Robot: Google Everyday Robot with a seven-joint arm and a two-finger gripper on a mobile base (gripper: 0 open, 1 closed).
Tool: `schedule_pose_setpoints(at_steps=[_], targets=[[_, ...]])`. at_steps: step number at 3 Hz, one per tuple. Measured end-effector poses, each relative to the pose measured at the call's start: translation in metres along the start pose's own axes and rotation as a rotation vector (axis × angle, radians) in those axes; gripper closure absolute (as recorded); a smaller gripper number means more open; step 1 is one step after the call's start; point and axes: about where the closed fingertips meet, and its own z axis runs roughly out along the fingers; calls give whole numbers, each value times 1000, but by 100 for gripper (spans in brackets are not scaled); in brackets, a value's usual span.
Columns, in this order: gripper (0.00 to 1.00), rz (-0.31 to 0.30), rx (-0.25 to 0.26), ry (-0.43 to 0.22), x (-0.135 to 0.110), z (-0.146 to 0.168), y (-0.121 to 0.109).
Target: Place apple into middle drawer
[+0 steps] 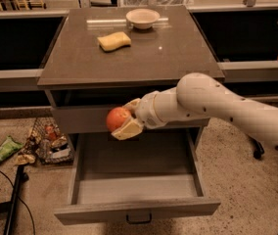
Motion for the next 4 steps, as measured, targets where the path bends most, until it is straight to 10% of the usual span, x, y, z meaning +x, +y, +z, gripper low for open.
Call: schedule_pose_setpoints(at_steps=[4], targets=[[100, 155, 38, -58, 67, 126, 30]])
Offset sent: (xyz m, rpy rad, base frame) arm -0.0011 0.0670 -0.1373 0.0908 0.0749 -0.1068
